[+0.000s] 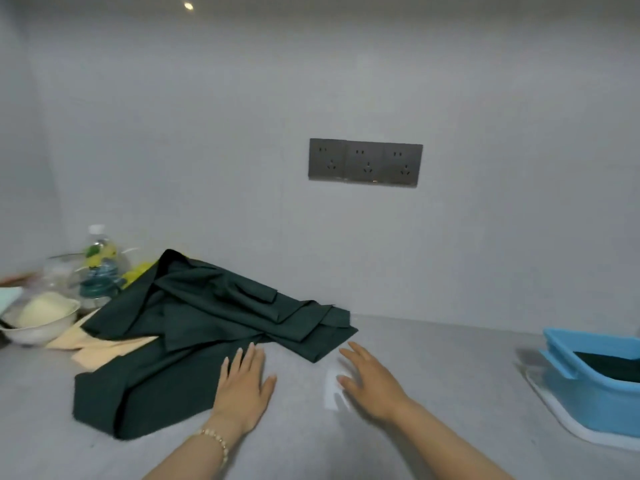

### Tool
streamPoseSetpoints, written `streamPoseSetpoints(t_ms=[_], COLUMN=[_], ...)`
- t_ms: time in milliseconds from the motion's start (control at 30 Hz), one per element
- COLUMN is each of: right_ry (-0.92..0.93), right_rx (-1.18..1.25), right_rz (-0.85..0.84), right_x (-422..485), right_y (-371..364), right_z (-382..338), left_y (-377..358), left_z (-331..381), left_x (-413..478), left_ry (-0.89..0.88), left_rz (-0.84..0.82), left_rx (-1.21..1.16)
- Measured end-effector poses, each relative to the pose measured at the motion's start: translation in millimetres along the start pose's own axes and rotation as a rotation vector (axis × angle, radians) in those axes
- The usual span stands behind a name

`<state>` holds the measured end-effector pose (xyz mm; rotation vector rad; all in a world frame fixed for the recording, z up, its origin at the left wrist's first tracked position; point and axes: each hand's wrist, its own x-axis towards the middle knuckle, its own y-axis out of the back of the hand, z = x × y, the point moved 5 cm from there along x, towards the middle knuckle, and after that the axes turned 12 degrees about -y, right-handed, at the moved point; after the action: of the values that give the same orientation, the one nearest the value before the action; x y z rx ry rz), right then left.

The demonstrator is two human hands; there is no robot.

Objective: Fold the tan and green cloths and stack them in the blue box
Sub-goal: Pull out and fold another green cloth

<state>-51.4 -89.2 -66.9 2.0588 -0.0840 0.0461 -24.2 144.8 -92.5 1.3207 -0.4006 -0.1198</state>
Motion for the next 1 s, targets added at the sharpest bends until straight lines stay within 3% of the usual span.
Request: streamPoseSetpoints(t_ms=[133, 333, 533, 633, 767, 900, 1000], right_ry=[0.02, 0.068, 0.063, 0.03, -0.092, -0.158, -0.167], right_rx=[0.018, -0.026, -0.075, 0.017, 0.352, 0.477, 0.411], right_rz=[-0.056, -0.075, -0.064, -0.074, -0.094, 0.016, 0.078], right_x=[24, 44, 41, 36, 34, 30, 23], right_y=[-37, -76, -85, -71, -49, -19, -5], right_z=[-46, -85, -86, -80, -76, -59, -38], left_y=[3, -8, 2, 20, 71, 95, 86], left_z=[-44, -70, -70, -48, 5, 58, 66], left_x=[3, 11, 13, 9, 10, -3, -9], left_ry=[0.032, 0.046, 0.016, -0.021, -0.143, -0.319, -0.297], left_rz=[-0.018, -0.175, -0.152, -0.112, 0.001, -0.202, -0.32], left_rx=[-0.017, -0.064, -0.023, -0.184, -0.308, -0.307, -0.406])
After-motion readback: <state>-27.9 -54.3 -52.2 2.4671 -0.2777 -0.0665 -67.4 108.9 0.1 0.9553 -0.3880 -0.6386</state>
